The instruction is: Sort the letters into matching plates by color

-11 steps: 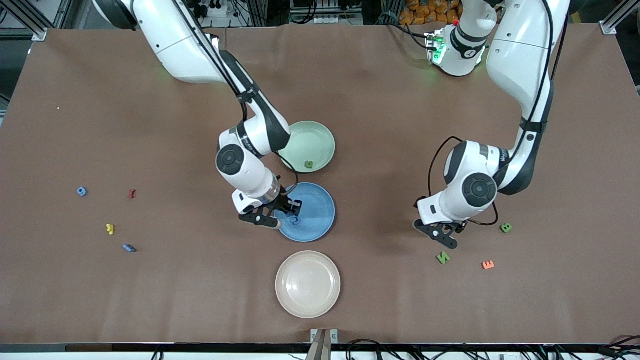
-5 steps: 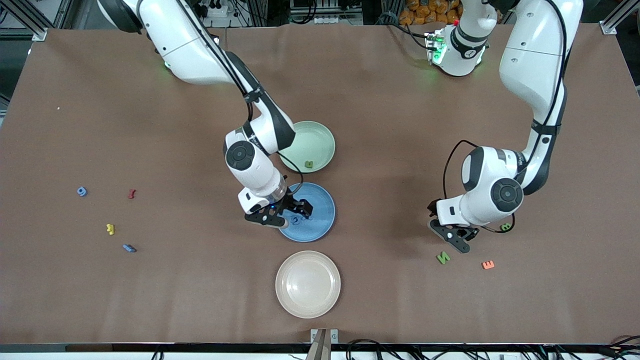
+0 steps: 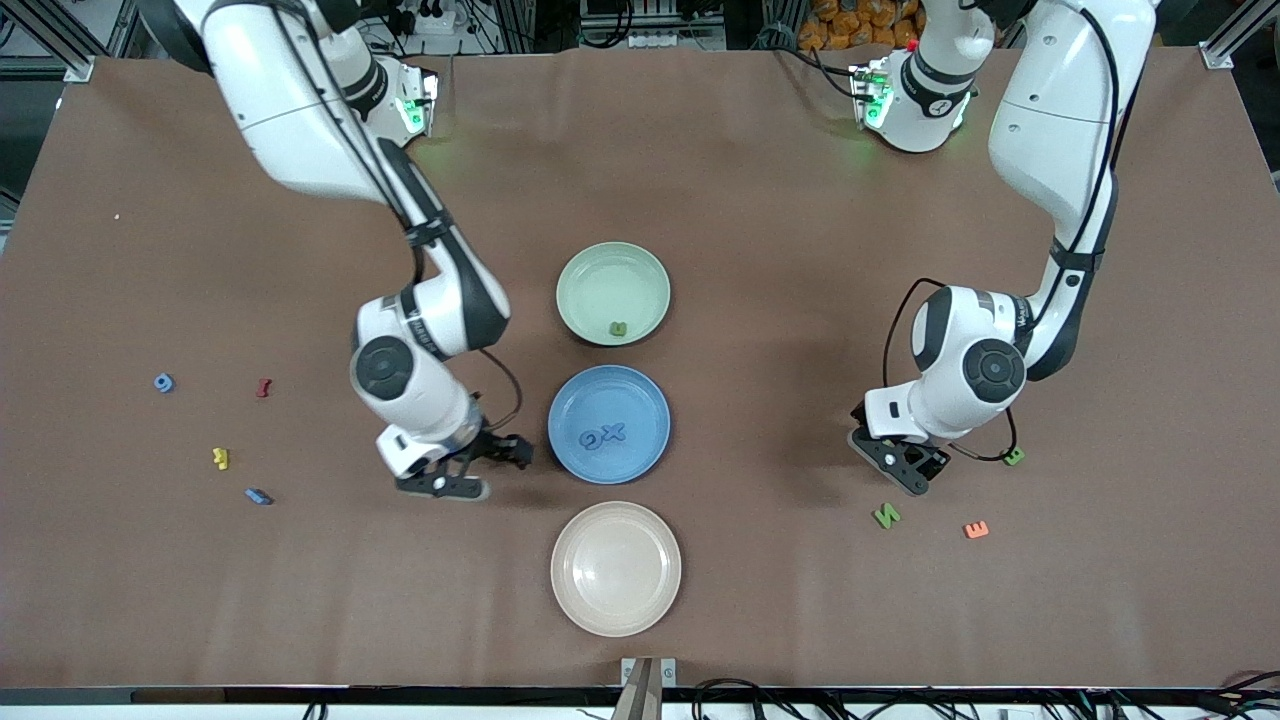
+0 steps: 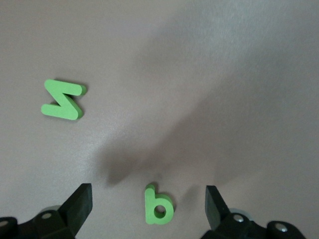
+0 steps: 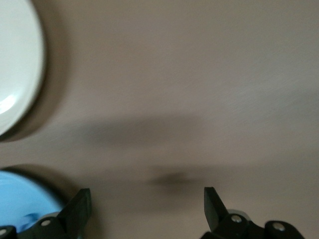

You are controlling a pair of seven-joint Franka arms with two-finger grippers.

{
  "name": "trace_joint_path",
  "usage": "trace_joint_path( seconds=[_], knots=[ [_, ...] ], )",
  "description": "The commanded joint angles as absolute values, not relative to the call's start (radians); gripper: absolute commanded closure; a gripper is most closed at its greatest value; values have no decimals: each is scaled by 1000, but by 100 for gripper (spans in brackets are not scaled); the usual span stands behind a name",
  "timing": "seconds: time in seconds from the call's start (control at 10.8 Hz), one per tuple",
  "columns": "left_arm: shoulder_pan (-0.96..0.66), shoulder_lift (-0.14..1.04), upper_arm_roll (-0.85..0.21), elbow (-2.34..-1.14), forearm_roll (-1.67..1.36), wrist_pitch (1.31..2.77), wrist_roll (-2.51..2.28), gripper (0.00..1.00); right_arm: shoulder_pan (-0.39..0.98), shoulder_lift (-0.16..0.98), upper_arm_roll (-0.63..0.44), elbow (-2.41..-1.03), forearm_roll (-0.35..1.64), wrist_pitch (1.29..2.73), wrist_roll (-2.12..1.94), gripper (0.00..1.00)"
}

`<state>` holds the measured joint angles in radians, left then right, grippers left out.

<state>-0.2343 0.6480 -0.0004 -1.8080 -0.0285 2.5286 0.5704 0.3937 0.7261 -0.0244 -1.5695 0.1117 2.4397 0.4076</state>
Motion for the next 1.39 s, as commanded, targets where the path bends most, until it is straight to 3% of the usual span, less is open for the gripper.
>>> trace_joint_path(
  seconds=[0.0, 0.65, 1.3],
  knots=[
    [-232, 604, -3, -1884, 21, 2572, 613, 0, 263, 695, -12, -1578, 87, 2381, 157, 0],
    [-225, 597, -3, -1910, 21, 2576, 663, 0, -14, 701, -17, -1588, 74, 2349, -732, 0],
    [-233, 630, -3, -1913, 23, 2642, 676, 0, -143, 745, -18, -1588, 72, 2355, -1172, 0]
  ],
)
